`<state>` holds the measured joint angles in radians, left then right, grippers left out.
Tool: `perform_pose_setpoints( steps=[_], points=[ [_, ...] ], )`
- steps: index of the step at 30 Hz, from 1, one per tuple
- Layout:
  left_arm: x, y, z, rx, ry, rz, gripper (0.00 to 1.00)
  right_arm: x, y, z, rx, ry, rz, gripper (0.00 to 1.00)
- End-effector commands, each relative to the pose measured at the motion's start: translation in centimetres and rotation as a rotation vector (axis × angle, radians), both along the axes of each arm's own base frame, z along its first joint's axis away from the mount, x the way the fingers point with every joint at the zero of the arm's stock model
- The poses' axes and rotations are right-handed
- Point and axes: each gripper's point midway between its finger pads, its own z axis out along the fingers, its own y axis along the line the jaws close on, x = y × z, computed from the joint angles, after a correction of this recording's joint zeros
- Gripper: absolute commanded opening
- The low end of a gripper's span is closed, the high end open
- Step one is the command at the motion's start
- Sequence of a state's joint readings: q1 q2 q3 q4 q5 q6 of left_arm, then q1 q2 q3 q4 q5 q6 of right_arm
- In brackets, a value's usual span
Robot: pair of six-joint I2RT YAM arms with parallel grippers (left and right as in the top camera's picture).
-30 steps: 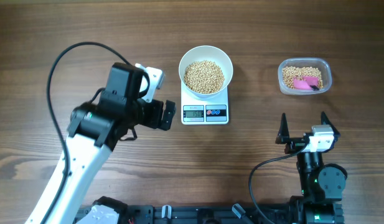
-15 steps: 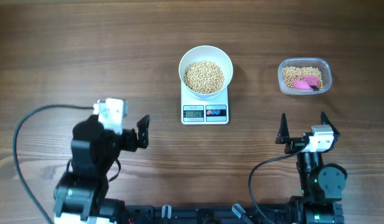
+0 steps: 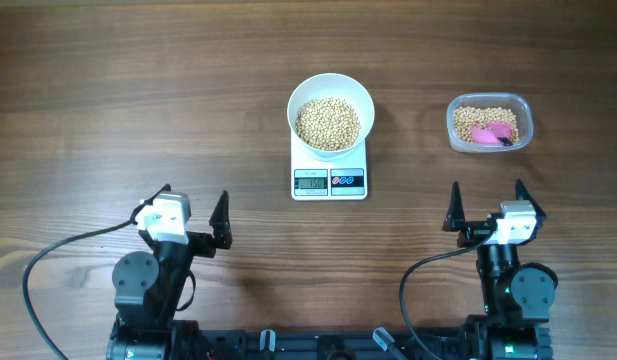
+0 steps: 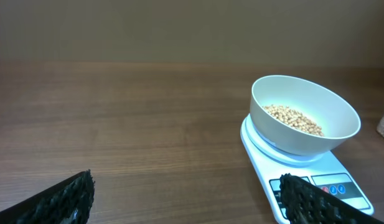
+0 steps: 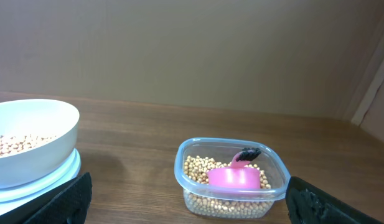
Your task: Scoop item into bowl and weigh 150g on scale
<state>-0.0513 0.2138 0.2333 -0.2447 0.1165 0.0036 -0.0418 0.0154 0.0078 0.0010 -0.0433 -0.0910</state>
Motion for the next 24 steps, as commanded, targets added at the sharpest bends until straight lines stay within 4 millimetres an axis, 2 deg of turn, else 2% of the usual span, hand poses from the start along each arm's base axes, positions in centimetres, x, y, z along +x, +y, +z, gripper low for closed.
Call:
perform_pose_setpoints(
  steps=[1,13,24],
  points=[
    [0.1,0.6,-0.6,0.014,-0.039,0.022,1.00,-0.1,-0.1,0.2,0.014,-0.011,-0.008,1.00],
    [0.1,1.5,-1.0,0.012,-0.165,0.061,1.00,-0.1,-0.1,0.2,0.014,-0.011,-0.008,1.00],
    [0.2,1.5,-1.9,0.012,-0.170,0.061,1.00,-0.1,-0.1,0.2,0.014,-0.011,-0.008,1.00]
  ],
)
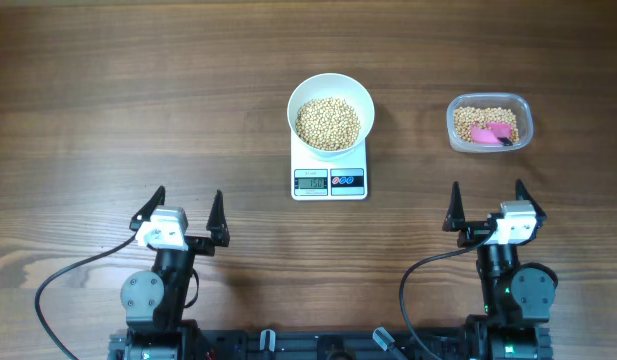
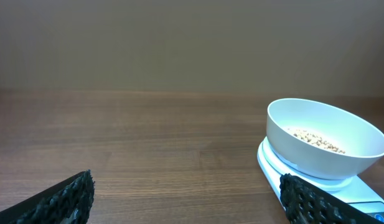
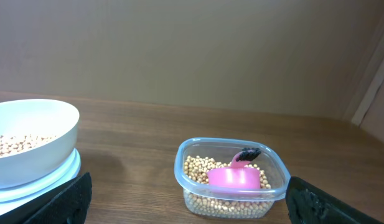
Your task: Scoop item into bowl and weigh 150g on scale
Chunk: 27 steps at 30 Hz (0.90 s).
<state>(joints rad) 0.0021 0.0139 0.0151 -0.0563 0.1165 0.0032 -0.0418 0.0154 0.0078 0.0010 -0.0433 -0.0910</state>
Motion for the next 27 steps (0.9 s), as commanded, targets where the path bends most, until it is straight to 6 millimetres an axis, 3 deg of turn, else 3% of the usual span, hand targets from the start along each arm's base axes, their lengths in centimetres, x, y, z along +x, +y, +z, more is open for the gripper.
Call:
perform_pose_setpoints(
  steps=[1,27],
  points=[
    [0.0,0.3,-0.4,0.016,0.004,0.010,1.00,-0.1,-0.1,0.2,0.014,-0.011,-0.008,1.00],
    [0.1,2.2,-0.7,0.012,0.018,0.113,1.00,-0.1,-0.1,0.2,0.014,-0.011,-0.008,1.00]
  ],
)
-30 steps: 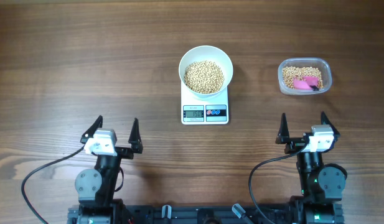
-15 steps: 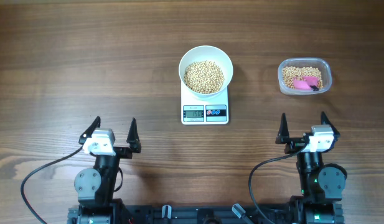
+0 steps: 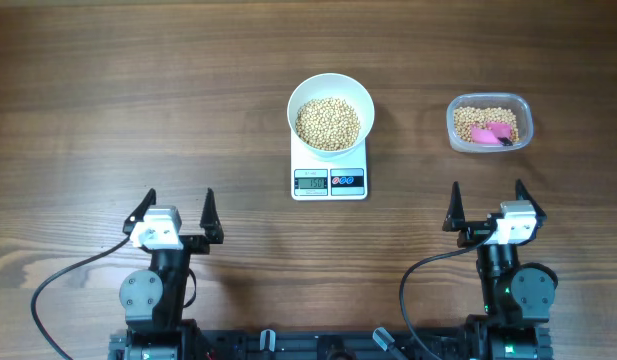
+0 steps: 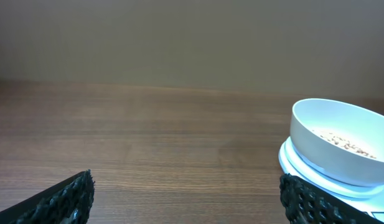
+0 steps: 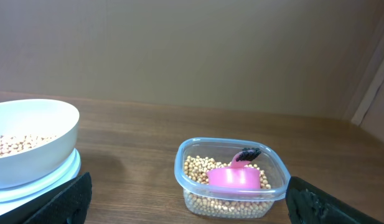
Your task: Scoop item into bowl and weigh 150g on scale
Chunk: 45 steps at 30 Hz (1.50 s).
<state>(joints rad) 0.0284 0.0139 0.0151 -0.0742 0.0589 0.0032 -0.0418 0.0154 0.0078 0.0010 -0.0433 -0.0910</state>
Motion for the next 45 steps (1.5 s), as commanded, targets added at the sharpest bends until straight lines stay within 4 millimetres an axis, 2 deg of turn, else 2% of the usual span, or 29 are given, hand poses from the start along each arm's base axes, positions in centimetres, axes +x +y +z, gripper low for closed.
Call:
perform_pose_setpoints(
  steps=[1,21,23,30,45],
  points=[
    [0.0,0.6,-0.3,0.010,0.000,0.029,1.00,-0.1,-0.1,0.2,0.014,-0.011,-0.008,1.00],
    [0.0,-0.1,-0.2,0.005,-0.003,-0.009,1.00,-0.1,-0.1,0.2,0.014,-0.011,-0.008,1.00],
    [0.0,-0.2,-0.2,-0.048,-0.001,-0.010,1.00,-0.1,-0.1,0.2,0.014,-0.011,-0.008,1.00],
    [-0.1,-1.8,-0.2,-0.070,0.003,-0.066,1.00,-0.1,-0.1,0.2,0.014,-0.011,-0.008,1.00],
    [-0.1,-1.5,-0.2,-0.032,0.001,-0.051,1.00,-0.1,-0.1,0.2,0.014,-0.011,-0.008,1.00]
  ],
)
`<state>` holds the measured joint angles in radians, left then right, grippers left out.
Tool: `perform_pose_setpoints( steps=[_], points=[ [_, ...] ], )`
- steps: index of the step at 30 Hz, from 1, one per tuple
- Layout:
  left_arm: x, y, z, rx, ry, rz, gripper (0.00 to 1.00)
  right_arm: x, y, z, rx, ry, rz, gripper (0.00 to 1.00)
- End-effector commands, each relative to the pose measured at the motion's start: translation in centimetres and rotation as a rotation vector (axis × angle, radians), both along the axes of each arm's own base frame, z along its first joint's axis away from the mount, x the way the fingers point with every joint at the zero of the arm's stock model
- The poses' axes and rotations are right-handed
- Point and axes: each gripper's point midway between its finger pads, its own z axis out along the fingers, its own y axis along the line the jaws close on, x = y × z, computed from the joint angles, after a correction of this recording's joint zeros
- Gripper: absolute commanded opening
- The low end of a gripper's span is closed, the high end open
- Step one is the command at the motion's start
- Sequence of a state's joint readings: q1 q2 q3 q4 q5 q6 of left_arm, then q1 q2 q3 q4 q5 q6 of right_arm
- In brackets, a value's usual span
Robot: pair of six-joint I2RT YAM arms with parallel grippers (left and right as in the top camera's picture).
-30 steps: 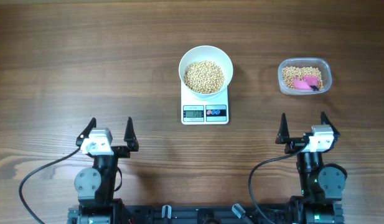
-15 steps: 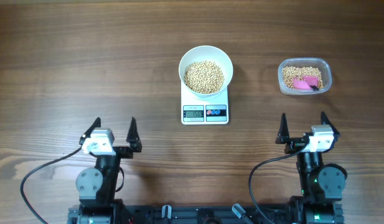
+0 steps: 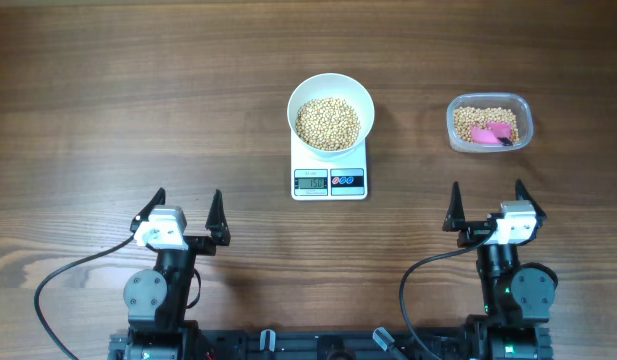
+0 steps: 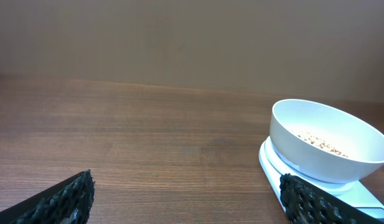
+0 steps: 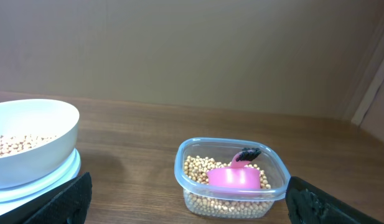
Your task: Scoop item into bowl and weigh 150g on scale
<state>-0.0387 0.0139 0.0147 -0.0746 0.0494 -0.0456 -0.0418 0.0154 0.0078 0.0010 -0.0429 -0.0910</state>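
Note:
A white bowl [image 3: 331, 90] full of tan beans stands on a white digital scale [image 3: 330, 181] at the table's far middle. Its display [image 3: 311, 181] is lit, the digits too small to read for sure. A clear tub [image 3: 489, 122] of beans at the far right holds a pink scoop [image 3: 493, 131] with a dark handle tip. My left gripper [image 3: 186, 213] stands open near the front left, nothing between its fingers. My right gripper [image 3: 486, 206] stands open near the front right, pointing at the tub [image 5: 232, 176] and scoop [image 5: 234, 177].
Black cables [image 3: 63, 258] run from both arm bases along the front edge. A plain beige wall [image 5: 192, 50] stands behind the wooden table.
My left gripper has turned slightly to the right, so the bowl sits further left in its view. The right arm, bowl, scale and tub are unchanged.
At first my left gripper was angled toward the scale, open and empty. It then drew back and squared up, swung a little left, and now sits slightly right again. The right gripper stayed open and still; the scoop lay in the tub throughout.

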Motion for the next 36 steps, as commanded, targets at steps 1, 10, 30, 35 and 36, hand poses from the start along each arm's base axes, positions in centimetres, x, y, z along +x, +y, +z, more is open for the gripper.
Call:
perform_pose_setpoints(
  steps=[1,10,30,35,36],
  points=[
    [-0.01,0.00,-0.19,0.016,-0.003,0.002,1.00,-0.06,-0.09,0.19,0.014,-0.011,-0.008,1.00],
    [-0.08,-0.76,-0.18,0.015,-0.004,-0.029,1.00,-0.06,-0.09,0.19,0.014,-0.011,-0.008,1.00],
    [-0.08,-0.76,-0.18,0.016,-0.004,-0.029,1.00,-0.06,-0.09,0.19,0.014,-0.011,-0.008,1.00],
    [-0.08,-0.76,-0.18,0.016,-0.004,-0.029,1.00,-0.06,-0.09,0.19,0.014,-0.011,-0.008,1.00],
    [-0.08,-0.76,-0.18,0.015,-0.004,-0.029,1.00,-0.06,-0.09,0.19,0.014,-0.011,-0.008,1.00]
  ],
)
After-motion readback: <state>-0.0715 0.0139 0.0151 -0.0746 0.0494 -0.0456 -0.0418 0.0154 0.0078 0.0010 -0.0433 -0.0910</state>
